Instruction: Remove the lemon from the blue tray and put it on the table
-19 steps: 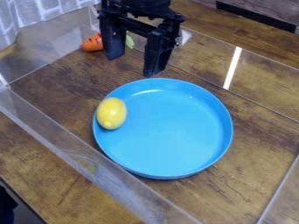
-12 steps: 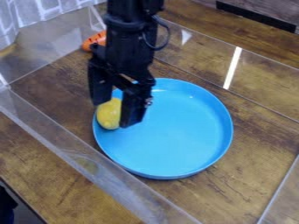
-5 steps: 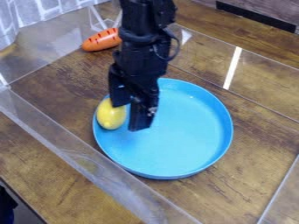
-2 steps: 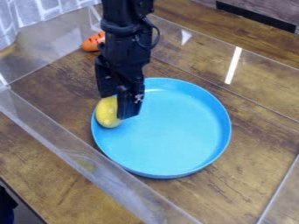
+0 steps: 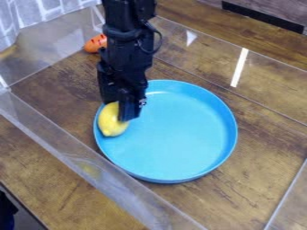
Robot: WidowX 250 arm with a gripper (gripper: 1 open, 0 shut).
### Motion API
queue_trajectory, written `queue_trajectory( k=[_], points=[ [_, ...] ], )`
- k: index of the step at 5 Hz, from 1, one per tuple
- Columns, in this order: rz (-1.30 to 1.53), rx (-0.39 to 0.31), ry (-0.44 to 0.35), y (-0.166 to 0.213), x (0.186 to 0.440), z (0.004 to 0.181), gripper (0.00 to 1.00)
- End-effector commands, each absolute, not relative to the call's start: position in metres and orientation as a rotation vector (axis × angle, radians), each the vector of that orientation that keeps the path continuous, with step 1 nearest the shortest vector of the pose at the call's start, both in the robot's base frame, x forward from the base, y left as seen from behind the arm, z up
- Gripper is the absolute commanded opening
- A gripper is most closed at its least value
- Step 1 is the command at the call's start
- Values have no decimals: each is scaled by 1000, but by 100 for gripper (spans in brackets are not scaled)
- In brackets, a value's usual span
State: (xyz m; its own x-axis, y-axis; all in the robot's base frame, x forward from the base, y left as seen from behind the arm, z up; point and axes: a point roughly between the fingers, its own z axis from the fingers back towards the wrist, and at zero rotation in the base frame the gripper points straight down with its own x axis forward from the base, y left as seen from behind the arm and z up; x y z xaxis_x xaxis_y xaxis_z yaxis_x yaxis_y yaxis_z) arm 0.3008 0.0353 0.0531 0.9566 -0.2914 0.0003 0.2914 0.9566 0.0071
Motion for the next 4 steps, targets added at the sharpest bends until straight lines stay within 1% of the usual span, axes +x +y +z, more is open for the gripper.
queue_trajectory(
  k=[1,2,3,4],
  points=[
    [-251,21,-48,48,309,61,0],
    [-236,28,-49,49,312,59,100],
    [-214,36,-49,53,316,55,100],
    [-162,68,-80,73,319,78,0]
  ],
)
